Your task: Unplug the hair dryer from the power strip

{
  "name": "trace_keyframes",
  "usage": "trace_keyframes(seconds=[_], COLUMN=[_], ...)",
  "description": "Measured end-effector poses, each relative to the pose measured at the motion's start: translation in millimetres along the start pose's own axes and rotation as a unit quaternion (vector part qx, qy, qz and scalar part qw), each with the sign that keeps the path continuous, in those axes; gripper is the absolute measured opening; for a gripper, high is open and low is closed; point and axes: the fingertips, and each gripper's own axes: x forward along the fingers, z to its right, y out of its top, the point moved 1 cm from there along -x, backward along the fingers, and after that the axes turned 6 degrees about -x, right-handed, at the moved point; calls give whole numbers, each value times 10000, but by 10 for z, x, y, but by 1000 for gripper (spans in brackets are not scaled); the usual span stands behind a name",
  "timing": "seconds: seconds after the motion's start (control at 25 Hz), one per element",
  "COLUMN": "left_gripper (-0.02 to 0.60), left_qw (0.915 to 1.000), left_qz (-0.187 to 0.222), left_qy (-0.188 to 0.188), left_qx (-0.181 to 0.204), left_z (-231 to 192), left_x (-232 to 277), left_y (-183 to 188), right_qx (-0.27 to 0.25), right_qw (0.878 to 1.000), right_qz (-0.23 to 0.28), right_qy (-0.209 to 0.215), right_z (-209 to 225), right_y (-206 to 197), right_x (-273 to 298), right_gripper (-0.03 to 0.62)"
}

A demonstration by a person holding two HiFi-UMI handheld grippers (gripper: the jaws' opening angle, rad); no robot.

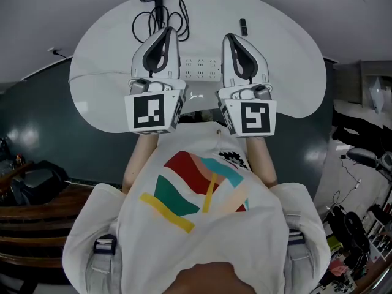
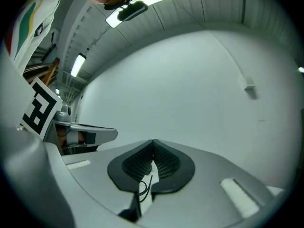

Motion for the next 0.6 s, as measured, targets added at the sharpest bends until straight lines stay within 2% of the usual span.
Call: trace_keyframes(seconds=[0.6], left_gripper=[0], left_qw=[9998], left_qz=[-59], left_qy=[173], left_qx=[-46], left_z=[-151], left_x=[-36], left_y=[-19], right_qx=[-5], right_qw=[9999], right_qz=[-11], right_qy=[109], right_z=[-27], right_y=[-29], right_x=[18], right_gripper=[12])
